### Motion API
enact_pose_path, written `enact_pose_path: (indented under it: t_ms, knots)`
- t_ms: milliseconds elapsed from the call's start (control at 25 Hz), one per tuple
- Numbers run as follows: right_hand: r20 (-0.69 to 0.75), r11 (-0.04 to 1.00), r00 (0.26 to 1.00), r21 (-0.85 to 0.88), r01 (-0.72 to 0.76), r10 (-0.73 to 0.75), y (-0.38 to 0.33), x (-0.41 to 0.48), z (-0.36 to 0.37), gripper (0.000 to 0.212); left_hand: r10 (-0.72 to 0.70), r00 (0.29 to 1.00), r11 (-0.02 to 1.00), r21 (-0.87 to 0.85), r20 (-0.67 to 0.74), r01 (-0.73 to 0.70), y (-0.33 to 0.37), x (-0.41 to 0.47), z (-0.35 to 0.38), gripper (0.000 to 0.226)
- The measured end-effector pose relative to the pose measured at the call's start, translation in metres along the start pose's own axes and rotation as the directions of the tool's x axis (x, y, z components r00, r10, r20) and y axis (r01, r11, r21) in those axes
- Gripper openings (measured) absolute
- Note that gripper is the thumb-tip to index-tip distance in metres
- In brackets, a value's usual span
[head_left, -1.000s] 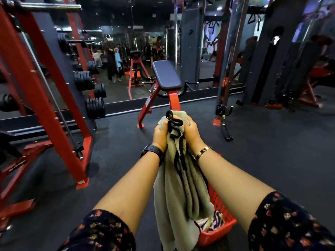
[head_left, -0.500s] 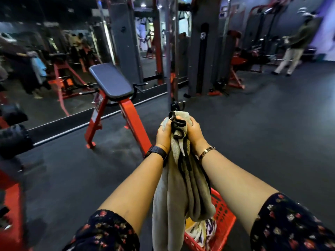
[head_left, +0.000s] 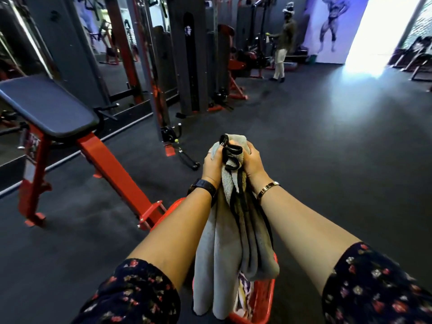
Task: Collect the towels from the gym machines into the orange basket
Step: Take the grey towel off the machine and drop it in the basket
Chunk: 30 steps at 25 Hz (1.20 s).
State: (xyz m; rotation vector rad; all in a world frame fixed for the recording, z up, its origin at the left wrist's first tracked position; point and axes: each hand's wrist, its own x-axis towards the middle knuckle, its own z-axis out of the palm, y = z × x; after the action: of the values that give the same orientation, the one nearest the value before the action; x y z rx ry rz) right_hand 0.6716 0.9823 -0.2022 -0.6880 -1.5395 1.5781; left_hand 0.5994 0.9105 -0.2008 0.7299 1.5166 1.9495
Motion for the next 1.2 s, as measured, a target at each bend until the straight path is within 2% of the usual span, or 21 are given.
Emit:
enact_pose_path:
  t_ms: [120, 240, 320, 480, 560, 680, 880, 1000, 1120, 1200]
  knots:
    - [-0.025, 1.000, 1.000, 0.005, -0.006, 0.006, 0.006, 0.028, -0.011, 0.030, -0.021, 1.000, 1.000, 0.014, 0.006, 0.021, -0.013, 0.033, 0.014, 0.054]
    - [-0.062, 0.999, 0.998, -0.021, -0.034, 0.032, 0.008, 0.052, -0.024, 0.049, -0.054, 0.998, 0.999, 0.001, 0.022, 0.054, -0.021, 0.055, 0.032, 0.048]
    - [-0.067, 0.998, 0.996, -0.021, -0.067, 0.065, 0.014, 0.065, -0.035, 0.053, -0.064, 0.998, 0.998, 0.016, 0.028, 0.064, -0.031, 0.066, 0.044, 0.055]
    - [-0.070, 0.994, 0.992, -0.028, -0.103, 0.101, 0.035, 0.081, -0.053, 0.040, -0.114, 0.993, 0.993, 0.035, 0.011, 0.114, -0.059, 0.080, 0.058, 0.083]
    - [-0.087, 0.993, 0.989, -0.002, -0.122, 0.121, 0.048, 0.086, -0.058, 0.029, -0.157, 0.988, 0.986, 0.062, -0.005, 0.157, -0.070, 0.084, 0.060, 0.089]
    - [-0.104, 0.988, 0.982, 0.020, -0.154, 0.156, 0.068, 0.094, -0.060, 0.019, -0.214, 0.977, 0.972, 0.090, -0.025, 0.215, -0.091, 0.095, 0.059, 0.088]
    - [-0.152, 0.978, 0.967, 0.010, -0.207, 0.206, 0.099, 0.110, -0.062, 0.028, -0.294, 0.956, 0.952, 0.079, -0.018, 0.294, -0.130, 0.122, 0.057, 0.080]
    - [-0.200, 0.967, 0.949, -0.021, -0.255, 0.246, 0.122, 0.125, -0.064, 0.044, -0.336, 0.942, 0.936, 0.107, -0.014, 0.336, -0.154, 0.140, 0.056, 0.073]
    - [-0.250, 0.957, 0.928, -0.020, -0.290, 0.276, 0.152, 0.136, -0.067, 0.021, -0.372, 0.928, 0.922, 0.114, -0.003, 0.370, -0.172, 0.150, 0.056, 0.078]
    - [-0.279, 0.948, 0.912, -0.015, -0.317, 0.300, 0.174, 0.139, -0.069, 0.015, -0.383, 0.923, 0.920, 0.100, 0.025, 0.379, -0.185, 0.151, 0.052, 0.078]
